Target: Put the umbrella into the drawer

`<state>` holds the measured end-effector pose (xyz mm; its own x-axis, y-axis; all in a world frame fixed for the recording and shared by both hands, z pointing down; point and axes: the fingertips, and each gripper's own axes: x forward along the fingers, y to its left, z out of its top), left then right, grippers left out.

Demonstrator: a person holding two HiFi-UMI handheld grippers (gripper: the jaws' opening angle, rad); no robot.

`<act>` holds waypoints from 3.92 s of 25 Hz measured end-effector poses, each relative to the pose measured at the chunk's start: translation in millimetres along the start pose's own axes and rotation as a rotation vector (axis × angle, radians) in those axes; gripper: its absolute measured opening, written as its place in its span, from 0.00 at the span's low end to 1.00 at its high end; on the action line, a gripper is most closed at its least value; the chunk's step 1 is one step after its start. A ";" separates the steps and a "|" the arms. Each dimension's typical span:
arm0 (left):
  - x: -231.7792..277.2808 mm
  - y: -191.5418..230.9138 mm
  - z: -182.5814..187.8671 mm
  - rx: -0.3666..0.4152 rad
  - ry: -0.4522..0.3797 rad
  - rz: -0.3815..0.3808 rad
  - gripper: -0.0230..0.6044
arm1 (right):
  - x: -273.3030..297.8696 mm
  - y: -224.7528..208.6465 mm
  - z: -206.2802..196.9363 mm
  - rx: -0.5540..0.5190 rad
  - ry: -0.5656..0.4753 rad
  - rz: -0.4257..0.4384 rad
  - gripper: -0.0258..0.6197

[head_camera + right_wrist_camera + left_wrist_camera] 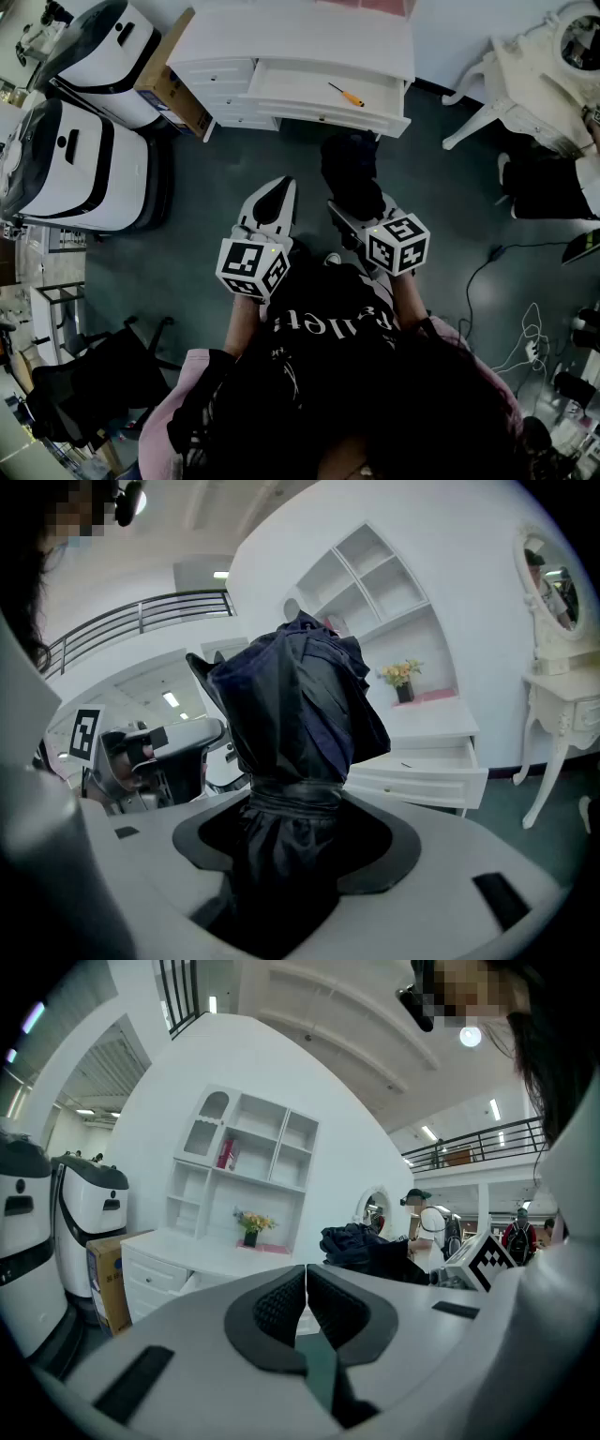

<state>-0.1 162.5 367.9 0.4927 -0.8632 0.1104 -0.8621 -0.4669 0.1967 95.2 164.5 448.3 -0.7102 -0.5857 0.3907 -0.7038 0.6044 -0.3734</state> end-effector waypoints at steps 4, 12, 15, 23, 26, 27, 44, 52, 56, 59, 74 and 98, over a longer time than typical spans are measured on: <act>1.4 -3.8 0.7 0.006 0.001 0.001 0.06 | -2.9 -1.3 0.0 -0.001 0.001 0.002 0.49; 2.0 -16.2 0.8 0.013 0.002 0.000 0.06 | -14.6 -6.7 -1.4 0.010 -0.012 0.002 0.49; 4.2 -23.6 -2.7 0.010 0.008 0.000 0.06 | -21.9 -11.5 -4.3 0.043 -0.018 0.009 0.49; 14.7 -39.6 -13.1 -0.002 0.045 -0.024 0.06 | -38.2 -25.4 -13.0 0.075 -0.020 -0.013 0.49; 23.0 -40.5 -16.4 0.002 0.059 -0.026 0.06 | -40.5 -31.8 -13.1 0.083 -0.019 -0.018 0.49; 26.0 -41.6 -16.6 0.003 0.062 -0.029 0.06 | -41.1 -35.0 -13.1 0.085 -0.019 -0.023 0.49; 113.2 29.7 -12.9 0.014 0.096 -0.088 0.06 | 44.6 -89.9 23.7 0.116 0.023 -0.079 0.49; 185.9 132.0 16.4 0.006 0.115 -0.102 0.06 | 145.8 -117.2 82.6 0.157 0.052 -0.103 0.49; 221.3 175.3 28.8 0.000 0.113 -0.118 0.06 | 191.9 -129.7 104.8 0.165 0.077 -0.113 0.49; 244.0 201.7 30.7 -0.011 0.119 -0.125 0.06 | 220.5 -139.5 115.6 0.168 0.097 -0.121 0.49; 307.7 290.3 39.8 -0.017 0.139 -0.152 0.06 | 306.3 -171.7 147.3 0.202 0.131 -0.173 0.49; 359.7 321.8 33.3 -0.073 0.150 0.107 0.06 | 364.4 -315.0 101.4 -0.223 0.630 -0.085 0.49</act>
<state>-104.2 -304.7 438.5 0.4155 -0.8663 0.2771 -0.9023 -0.3542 0.2456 56.4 -294.1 622.9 -0.4587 -0.2497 0.8528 -0.6885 0.7065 -0.1635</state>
